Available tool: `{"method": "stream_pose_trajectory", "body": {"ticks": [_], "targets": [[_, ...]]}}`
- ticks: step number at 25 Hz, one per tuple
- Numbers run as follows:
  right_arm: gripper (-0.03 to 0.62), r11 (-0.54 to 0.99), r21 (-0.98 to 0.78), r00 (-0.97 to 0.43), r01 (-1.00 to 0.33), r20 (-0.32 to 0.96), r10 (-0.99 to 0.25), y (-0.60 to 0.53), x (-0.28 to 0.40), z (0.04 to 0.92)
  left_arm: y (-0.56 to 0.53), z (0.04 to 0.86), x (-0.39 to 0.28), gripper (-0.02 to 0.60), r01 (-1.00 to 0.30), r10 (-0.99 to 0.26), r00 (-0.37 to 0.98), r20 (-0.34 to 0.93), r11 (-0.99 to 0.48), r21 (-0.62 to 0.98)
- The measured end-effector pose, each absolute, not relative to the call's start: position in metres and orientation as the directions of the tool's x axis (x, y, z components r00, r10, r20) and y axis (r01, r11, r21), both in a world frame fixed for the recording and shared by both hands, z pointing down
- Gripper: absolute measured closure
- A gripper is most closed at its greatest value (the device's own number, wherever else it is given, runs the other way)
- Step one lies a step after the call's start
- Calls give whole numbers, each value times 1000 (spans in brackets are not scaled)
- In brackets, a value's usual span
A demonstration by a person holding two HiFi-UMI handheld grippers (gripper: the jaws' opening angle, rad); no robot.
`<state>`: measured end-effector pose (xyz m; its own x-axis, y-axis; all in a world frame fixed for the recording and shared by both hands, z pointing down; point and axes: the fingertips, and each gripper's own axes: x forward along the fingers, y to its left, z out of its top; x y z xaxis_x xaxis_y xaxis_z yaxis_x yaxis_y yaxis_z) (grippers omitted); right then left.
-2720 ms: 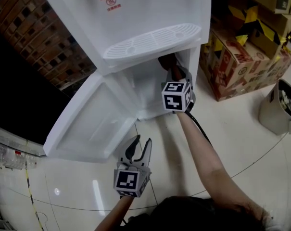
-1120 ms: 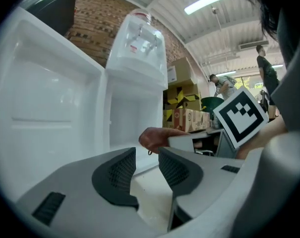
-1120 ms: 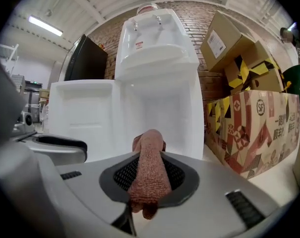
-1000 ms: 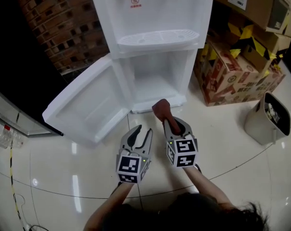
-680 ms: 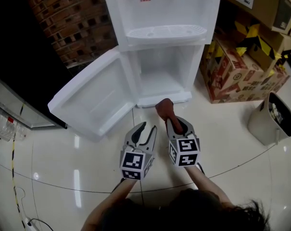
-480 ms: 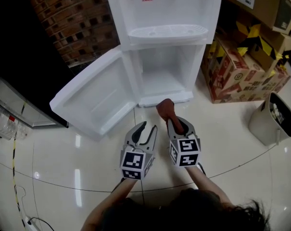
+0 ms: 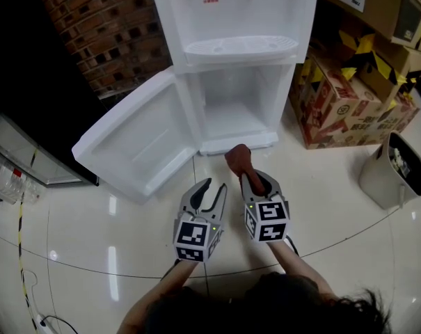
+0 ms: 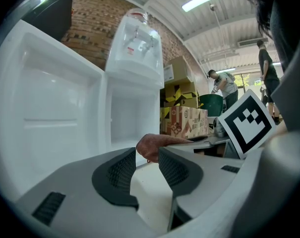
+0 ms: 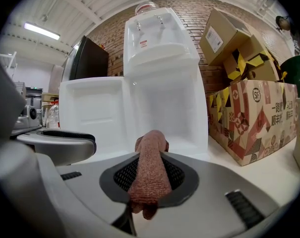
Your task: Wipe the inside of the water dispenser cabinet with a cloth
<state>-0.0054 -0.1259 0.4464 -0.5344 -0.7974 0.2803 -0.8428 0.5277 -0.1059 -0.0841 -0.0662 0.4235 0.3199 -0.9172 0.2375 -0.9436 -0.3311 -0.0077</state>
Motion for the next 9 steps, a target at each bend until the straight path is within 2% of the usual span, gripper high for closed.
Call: {"method": "stream_pose_trajectory", "body": {"ticks": [9], "targets": [[516,536,-118,-546,-836,273,-792,-123,-11,434,-66,423,-83,460,-941,-914,326,240,-337,-7]]}}
